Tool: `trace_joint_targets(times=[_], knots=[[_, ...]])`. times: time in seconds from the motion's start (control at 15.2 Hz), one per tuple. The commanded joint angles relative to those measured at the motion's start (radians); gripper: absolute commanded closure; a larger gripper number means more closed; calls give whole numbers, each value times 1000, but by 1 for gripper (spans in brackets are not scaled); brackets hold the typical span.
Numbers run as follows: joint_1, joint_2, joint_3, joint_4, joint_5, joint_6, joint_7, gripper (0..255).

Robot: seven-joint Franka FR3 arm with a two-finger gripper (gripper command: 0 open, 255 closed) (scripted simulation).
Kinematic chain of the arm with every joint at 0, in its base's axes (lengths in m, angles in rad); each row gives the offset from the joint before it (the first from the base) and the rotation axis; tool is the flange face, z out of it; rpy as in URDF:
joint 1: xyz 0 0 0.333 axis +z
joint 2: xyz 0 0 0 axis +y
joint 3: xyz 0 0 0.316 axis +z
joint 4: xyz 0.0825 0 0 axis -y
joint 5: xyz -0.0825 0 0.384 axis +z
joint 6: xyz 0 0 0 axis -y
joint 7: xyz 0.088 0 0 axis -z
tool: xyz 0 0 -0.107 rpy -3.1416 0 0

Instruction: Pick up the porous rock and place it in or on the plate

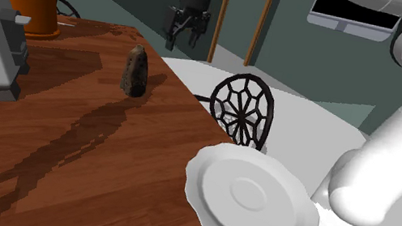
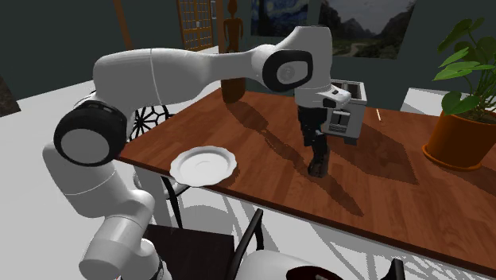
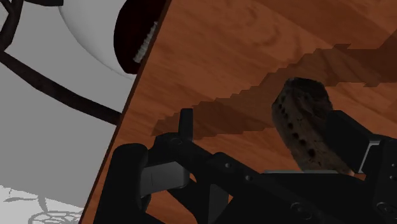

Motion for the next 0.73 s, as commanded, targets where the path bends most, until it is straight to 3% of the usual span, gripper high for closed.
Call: trace_joint_targets(times=[0.0, 0.26, 0.53, 0.66], knots=[[19, 70, 27, 81, -29, -18, 17, 0], [72, 232, 74, 272, -104, -68, 48, 0], [158, 418, 105, 515, -197, -150, 70, 0], [163, 427, 103, 513, -200, -140, 70, 0]])
